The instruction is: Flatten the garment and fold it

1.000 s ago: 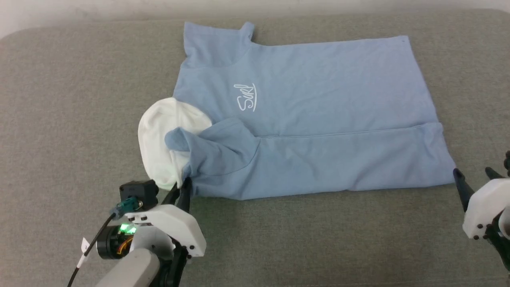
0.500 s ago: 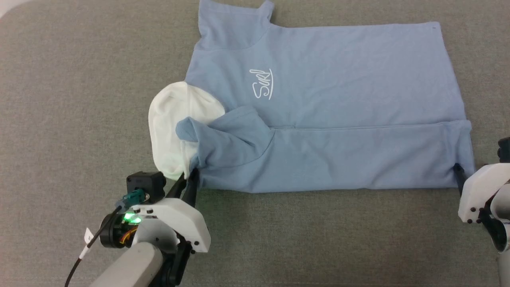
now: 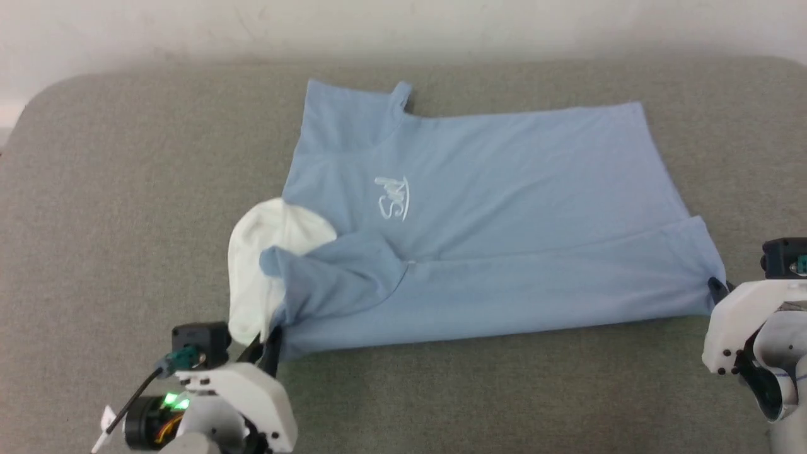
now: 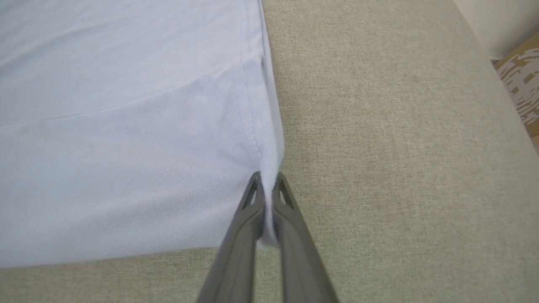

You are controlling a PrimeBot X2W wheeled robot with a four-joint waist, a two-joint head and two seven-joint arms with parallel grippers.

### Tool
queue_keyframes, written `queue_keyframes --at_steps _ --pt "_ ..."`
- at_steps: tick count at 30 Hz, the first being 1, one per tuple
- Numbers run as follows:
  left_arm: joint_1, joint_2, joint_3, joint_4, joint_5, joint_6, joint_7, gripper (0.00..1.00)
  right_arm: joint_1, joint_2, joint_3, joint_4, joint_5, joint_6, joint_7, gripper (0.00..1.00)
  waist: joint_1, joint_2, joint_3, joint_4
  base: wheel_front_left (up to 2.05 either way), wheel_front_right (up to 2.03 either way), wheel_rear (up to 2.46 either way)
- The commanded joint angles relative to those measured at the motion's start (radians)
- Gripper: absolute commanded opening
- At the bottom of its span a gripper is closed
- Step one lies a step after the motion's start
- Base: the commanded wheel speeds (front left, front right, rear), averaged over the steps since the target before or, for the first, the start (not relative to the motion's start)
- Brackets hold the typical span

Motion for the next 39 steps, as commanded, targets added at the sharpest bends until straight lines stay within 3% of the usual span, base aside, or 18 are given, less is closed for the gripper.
queue_keyframes --at_steps 1,8,14,15,16,17,18,23,30,34,39 --pt "0.03 0.027 0.011 -0.012 -0.011 0.008 0.003 0.0 0.032 0.001 0.0 -0.035 0.015 -0.002 0.014 0.0 0.0001 0.0 -0.057 -0.031 0.0 0.0 0.0" --pt "0.121 0.066 -0.011 -0.055 -0.047 0.022 0.064 0.0 0.196 0.015 -0.044 -0.189 0.044 -0.002 0.123 0.0 0.0001 0.0 -0.077 -0.033 0.0 0.0 0.0" --pt "0.148 0.027 -0.036 -0.001 -0.071 -0.006 0.061 0.0 0.286 0.038 -0.073 -0.218 0.03 -0.002 0.153 0.0 0.0001 0.0 -0.07 -0.033 0.0 0.0 0.0" --pt "0.147 0.021 -0.04 0.014 -0.072 -0.013 0.058 0.04 0.289 0.044 -0.075 -0.212 0.031 -0.002 0.154 0.0 0.0001 0.0 -0.07 -0.033 0.0 0.0 0.0" --pt "0.145 0.014 -0.043 0.029 -0.071 -0.019 0.052 0.48 0.29 0.048 -0.079 -0.204 0.031 -0.002 0.154 0.0 0.0001 0.0 -0.071 -0.033 0.0 0.0 0.0" --pt "0.143 0.009 -0.046 0.045 -0.069 -0.024 0.046 1.0 0.291 0.048 -0.077 -0.196 0.027 -0.002 0.152 0.21 0.0001 0.0 -0.072 -0.032 0.0 0.0 0.0" --pt "0.14 0.003 -0.048 0.062 -0.068 -0.03 0.041 1.0 0.291 0.047 -0.075 -0.188 0.024 -0.002 0.148 1.0 0.0001 0.0 -0.073 -0.031 0.0 0.0 0.0" --pt "0.109 -0.015 -0.021 0.092 -0.041 -0.052 -0.063 1.0 0.266 0.039 -0.059 -0.186 0.034 -0.002 0.053 1.0 0.0001 0.0 -0.091 -0.022 0.0 0.0 0.0" --pt "0.047 -0.012 0.038 0.038 0.042 -0.102 -0.26 1.0 0.236 0.036 -0.05 -0.303 0.021 -0.002 -0.178 1.0 0.0001 0.0 -0.106 -0.027 0.0 0.0 0.0" --pt "-0.006 -0.006 0.074 -0.008 0.115 -0.13 -0.289 1.0 0.236 0.071 -0.034 -0.398 -0.002 -0.002 -0.326 1.0 0.0001 0.0 -0.088 -0.048 0.0 0.0 0.0" --pt "-0.103 0.004 0.085 -0.023 0.202 -0.162 -0.288 1.0 0.237 0.099 0.014 -0.48 -0.025 -0.002 -0.407 1.0 0.0001 0.0 -0.017 -0.105 0.0 0.0 0.0"
